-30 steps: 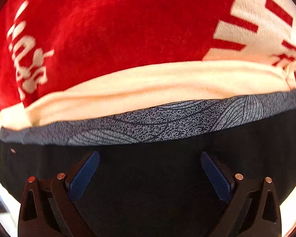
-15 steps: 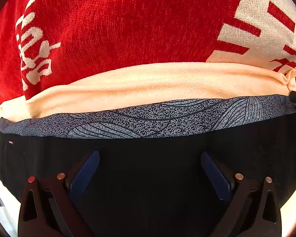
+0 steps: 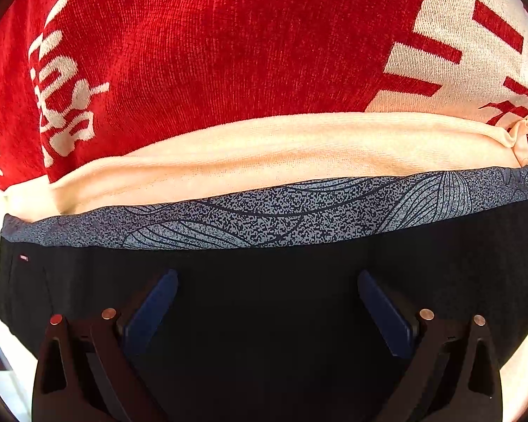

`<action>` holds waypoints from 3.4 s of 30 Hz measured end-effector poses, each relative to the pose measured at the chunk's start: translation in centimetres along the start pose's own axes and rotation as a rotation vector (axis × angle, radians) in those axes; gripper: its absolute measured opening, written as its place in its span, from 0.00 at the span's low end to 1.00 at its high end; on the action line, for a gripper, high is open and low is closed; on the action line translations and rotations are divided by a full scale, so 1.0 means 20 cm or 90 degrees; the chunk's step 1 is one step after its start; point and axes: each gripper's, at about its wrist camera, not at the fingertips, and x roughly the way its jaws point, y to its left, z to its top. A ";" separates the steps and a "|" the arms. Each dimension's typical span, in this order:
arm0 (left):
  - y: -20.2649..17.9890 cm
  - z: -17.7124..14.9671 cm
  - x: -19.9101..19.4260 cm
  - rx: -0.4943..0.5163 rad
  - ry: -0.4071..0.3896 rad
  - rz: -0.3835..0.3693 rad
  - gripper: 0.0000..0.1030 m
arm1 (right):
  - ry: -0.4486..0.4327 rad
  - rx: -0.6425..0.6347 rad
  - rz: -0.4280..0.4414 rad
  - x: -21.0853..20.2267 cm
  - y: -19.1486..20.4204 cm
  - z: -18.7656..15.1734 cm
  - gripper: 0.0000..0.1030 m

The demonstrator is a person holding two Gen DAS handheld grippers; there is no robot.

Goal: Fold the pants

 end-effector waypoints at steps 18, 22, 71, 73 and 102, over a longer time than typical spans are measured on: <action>-0.17 -0.15 -0.12 0.052 0.017 -0.030 1.00 | 0.037 0.086 0.031 -0.01 -0.13 -0.17 0.51; -0.19 -0.15 -0.13 0.070 0.010 -0.024 1.00 | 0.039 0.079 0.037 -0.02 -0.15 -0.21 0.51; -0.18 -0.15 -0.11 0.064 0.019 -0.011 1.00 | -0.047 0.190 0.159 -0.07 -0.39 -0.17 0.65; -0.18 -0.15 -0.11 0.061 0.013 -0.014 1.00 | -0.066 0.210 0.169 -0.07 -0.45 -0.13 0.65; -0.44 -0.06 -0.12 0.131 0.027 -0.139 0.68 | -0.121 0.075 0.106 -0.19 -0.26 0.24 0.13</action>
